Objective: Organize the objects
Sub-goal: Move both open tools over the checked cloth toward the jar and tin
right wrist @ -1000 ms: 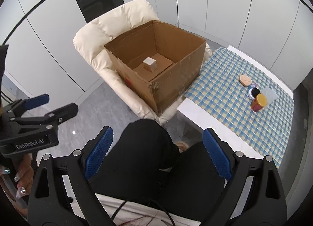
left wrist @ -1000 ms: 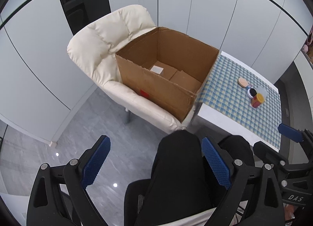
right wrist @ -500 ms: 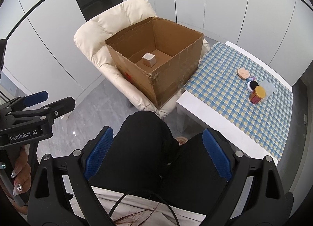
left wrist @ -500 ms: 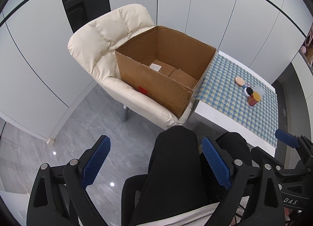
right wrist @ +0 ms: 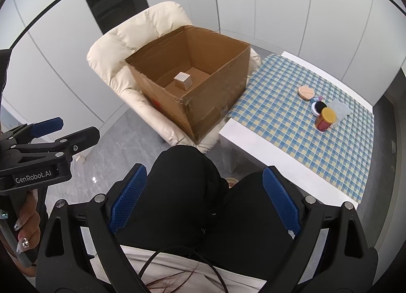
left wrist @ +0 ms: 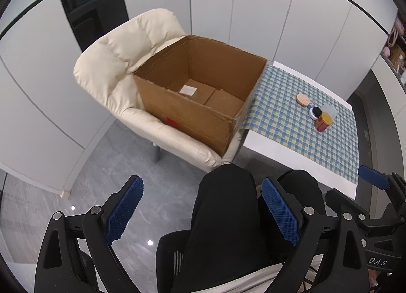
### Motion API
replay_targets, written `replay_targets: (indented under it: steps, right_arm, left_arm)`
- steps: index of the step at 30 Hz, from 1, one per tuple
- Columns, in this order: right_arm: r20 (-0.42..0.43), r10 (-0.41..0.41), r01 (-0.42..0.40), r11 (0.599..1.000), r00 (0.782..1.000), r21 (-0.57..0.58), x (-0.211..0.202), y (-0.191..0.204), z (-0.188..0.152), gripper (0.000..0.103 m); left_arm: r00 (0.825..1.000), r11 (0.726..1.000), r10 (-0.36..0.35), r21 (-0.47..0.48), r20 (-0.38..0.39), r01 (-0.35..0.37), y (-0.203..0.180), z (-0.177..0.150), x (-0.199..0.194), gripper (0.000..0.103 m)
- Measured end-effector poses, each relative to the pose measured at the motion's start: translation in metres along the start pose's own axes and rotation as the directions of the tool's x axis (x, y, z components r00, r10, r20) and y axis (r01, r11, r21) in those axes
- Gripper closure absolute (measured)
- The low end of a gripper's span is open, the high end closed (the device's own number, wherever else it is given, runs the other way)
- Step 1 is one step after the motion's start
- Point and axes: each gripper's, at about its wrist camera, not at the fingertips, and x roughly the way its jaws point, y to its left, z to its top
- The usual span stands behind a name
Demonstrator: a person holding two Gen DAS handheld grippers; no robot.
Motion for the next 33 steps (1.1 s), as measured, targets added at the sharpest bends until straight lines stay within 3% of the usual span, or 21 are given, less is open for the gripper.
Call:
replay_targets:
  steps: [15,33]
  right_arm:
    - [0.022,-0.111,0.106,0.982,0.994,0.155,-0.024,-0.064,-0.020,0.008]
    - [0.006,-0.265,0.239,0.880,0.964,0.410,-0.075,-0.159,-0.079,0.008]
  left_arm:
    - [0.994,0.981,-0.106,0.165,-0.006,0.106,-0.075,0.014,0.012,0.008]
    - [0.969,0.885,-0.240,0.400,-0.049,0.240,-0.196,0.006,0.013,0.008]
